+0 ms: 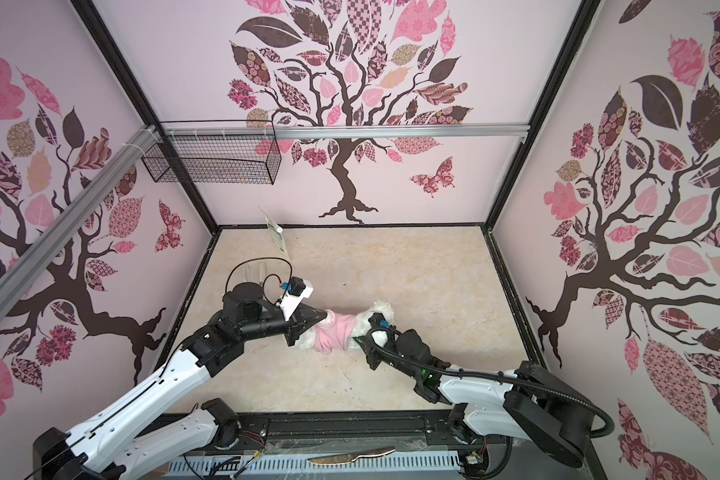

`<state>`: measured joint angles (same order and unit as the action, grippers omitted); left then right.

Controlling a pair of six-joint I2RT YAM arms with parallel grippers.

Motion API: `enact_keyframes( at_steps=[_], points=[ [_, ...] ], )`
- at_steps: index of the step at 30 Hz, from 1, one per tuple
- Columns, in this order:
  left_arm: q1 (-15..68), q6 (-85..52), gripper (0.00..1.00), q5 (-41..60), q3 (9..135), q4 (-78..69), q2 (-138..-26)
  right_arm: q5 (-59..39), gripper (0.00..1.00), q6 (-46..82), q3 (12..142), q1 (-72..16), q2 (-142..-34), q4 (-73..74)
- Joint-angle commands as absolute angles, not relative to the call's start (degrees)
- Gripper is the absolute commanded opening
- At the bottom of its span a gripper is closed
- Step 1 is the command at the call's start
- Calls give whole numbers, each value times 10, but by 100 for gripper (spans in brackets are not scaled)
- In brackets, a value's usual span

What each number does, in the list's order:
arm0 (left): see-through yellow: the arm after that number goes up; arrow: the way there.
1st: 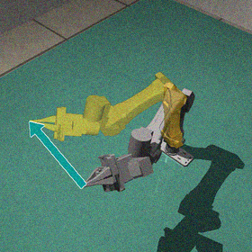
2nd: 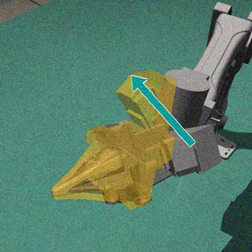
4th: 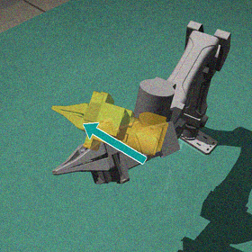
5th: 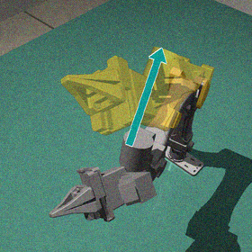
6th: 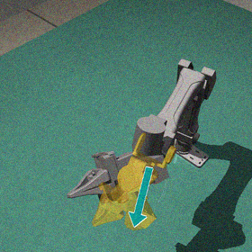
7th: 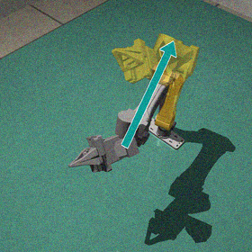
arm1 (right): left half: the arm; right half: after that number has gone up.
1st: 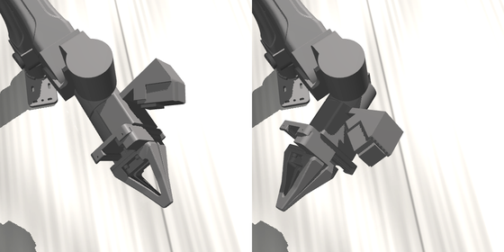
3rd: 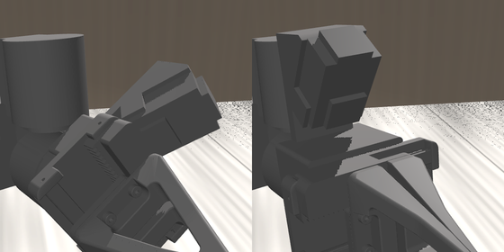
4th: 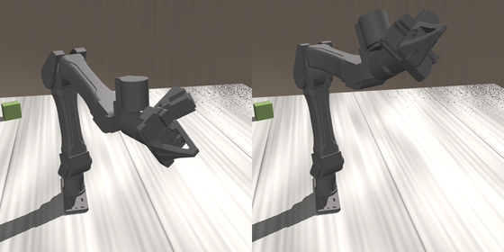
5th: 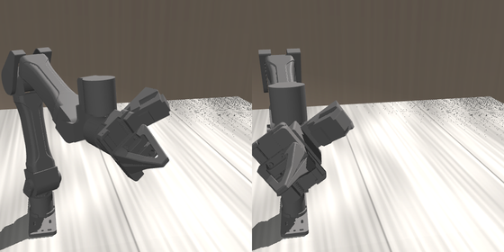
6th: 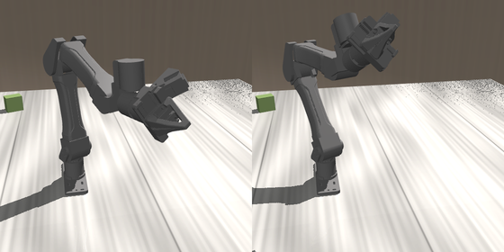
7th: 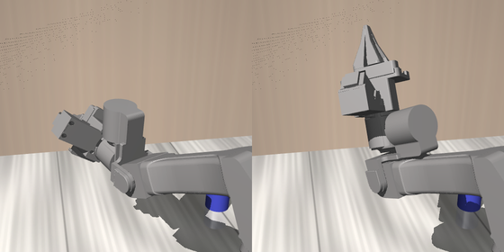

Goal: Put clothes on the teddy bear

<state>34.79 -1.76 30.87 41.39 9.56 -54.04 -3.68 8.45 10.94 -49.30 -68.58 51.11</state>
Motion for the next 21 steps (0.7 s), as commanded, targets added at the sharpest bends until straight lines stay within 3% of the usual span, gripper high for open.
enact_keyframes(
  at_steps=[1,7,16,21],
  points=[
    [338,-111,0,348,380,-56,-528,-25,18,163,99,-482,-716,475],
    [339,-84,0,313,378,-21,-566,-37,30,133,124,-482,-711,437],
    [353,-94,0,221,372,17,-576,82,73,56,175,-482,-608,224],
    [356,-109,0,234,362,-7,-582,45,79,32,184,-483,-532,207]
  ],
)
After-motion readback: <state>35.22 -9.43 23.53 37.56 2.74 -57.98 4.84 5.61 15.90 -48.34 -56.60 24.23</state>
